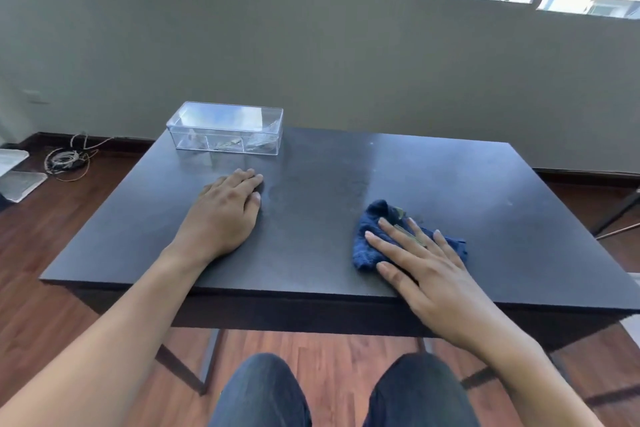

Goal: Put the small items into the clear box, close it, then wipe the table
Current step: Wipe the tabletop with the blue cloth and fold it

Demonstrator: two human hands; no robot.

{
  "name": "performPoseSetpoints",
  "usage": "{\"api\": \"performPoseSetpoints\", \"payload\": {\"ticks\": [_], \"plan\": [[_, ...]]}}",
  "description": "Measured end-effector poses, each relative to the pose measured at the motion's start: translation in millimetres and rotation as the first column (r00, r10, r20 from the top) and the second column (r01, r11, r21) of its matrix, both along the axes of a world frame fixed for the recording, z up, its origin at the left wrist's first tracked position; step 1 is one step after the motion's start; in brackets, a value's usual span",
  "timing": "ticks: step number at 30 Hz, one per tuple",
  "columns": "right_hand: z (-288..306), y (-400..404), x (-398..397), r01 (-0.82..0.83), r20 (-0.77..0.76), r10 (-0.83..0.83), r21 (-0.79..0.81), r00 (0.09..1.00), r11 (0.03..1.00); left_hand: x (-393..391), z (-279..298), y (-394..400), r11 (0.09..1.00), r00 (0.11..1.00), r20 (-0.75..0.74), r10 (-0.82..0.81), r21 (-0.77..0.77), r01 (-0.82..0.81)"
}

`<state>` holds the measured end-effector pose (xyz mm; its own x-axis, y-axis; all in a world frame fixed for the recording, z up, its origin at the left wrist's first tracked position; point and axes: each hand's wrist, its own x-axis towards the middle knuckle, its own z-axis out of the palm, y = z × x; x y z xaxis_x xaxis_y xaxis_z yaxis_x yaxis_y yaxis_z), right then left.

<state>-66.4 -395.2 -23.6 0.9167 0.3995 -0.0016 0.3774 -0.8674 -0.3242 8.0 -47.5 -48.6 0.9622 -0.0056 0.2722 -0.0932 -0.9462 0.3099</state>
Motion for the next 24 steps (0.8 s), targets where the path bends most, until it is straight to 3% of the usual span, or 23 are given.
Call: {"api": "performPoseSetpoints", "payload": {"ticks": [3,6,12,18,21,24], "plan": [[0,-14,38,0.187,0.008,-0.187,0.013,0.982,0.982,3,0,0,1.000,1.000,-0.002,0.001,-0.001,-0.001],[0,23,88,0.282,-0.049,-0.282,0.012,0.958,0.959,2,0,1,1.000,1.000,-0.017,0.007,-0.008,-0.007],[-1,130,94,0.013,0.001,-0.013,-0.032,1.000,0.999,0,4,1,0.999,0.999,-0.032,0.003,-0.032,-0.004],[-2,81,11,-0.207,0.060,0.203,0.061,0.977,0.976,-3,6,-1,0.999,1.000,-0.008,0.009,-0.043,-0.009],[-1,30,-6,-0.185,0.039,0.183,0.049,0.982,0.982,-2,4,-1,0.999,1.000,-0.012,0.014,-0.042,-0.014],[0,-11,16,-0.031,0.025,0.030,0.065,0.999,0.997,-2,1,-1,0.999,1.000,-0.006,0.022,-0.048,-0.022]]}}
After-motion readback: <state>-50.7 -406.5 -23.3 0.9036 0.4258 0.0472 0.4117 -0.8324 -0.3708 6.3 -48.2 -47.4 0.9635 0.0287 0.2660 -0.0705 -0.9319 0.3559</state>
